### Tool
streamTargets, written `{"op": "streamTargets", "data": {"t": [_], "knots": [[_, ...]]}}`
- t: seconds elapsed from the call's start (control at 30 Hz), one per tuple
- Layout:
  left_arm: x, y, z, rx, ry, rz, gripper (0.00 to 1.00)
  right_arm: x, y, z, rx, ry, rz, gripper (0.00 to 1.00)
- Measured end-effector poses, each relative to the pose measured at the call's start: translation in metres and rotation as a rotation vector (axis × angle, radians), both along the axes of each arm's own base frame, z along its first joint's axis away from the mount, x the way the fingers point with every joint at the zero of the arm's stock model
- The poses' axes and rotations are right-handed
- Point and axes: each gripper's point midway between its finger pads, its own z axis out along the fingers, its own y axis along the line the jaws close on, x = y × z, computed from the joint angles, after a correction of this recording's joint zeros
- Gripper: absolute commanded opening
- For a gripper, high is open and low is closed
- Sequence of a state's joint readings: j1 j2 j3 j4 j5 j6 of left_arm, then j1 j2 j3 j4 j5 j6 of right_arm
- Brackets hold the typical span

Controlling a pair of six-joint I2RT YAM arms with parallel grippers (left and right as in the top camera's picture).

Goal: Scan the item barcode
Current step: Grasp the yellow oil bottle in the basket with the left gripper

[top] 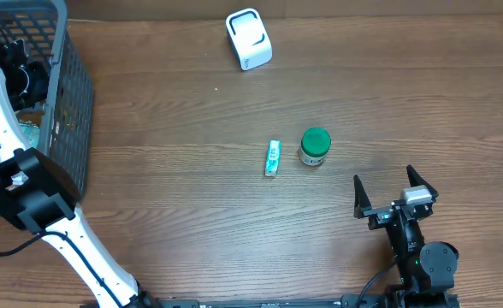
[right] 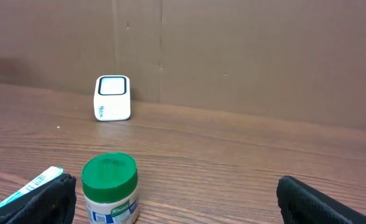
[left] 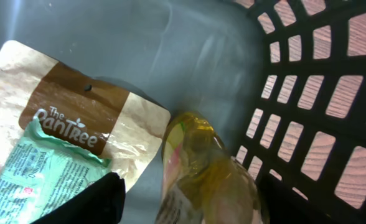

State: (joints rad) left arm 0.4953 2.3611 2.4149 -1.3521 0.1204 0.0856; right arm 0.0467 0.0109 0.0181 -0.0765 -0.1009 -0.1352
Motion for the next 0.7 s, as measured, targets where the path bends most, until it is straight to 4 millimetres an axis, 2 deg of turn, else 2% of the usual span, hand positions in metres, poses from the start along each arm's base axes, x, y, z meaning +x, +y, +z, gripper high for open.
{"op": "streamTargets", "data": {"t": [0.1, 0.23, 0.3, 0.5, 0.6, 0.7], "knots": [[0.000, 0.000, 0.000, 0.000, 0.001, -0.003, 0.44, 0.000, 0.000, 0.000, 0.000, 0.000, 0.000, 1.00], [0.000, 0.000, 0.000, -0.001, 0.000, -0.001, 0.30, 0.000, 0.000, 0.000, 0.000, 0.000, 0.000, 1.00], [0.000, 0.000, 0.000, -0.004, 0.001, 0.005, 0.27, 0.000, 0.000, 0.000, 0.000, 0.000, 0.000, 1.00], [0.000, 0.003, 0.005, -0.001, -0.012, 0.021, 0.27, 0.000, 0.000, 0.000, 0.000, -0.001, 0.000, 1.00], [0.004, 0.009, 0.027, 0.016, -0.069, 0.059, 0.27, 0.000, 0.000, 0.000, 0.000, -0.001, 0.000, 1.00], [0.007, 0.016, 0.072, 0.062, -0.176, 0.099, 0.27, 0.000, 0.000, 0.000, 0.000, 0.000, 0.000, 1.00]]}}
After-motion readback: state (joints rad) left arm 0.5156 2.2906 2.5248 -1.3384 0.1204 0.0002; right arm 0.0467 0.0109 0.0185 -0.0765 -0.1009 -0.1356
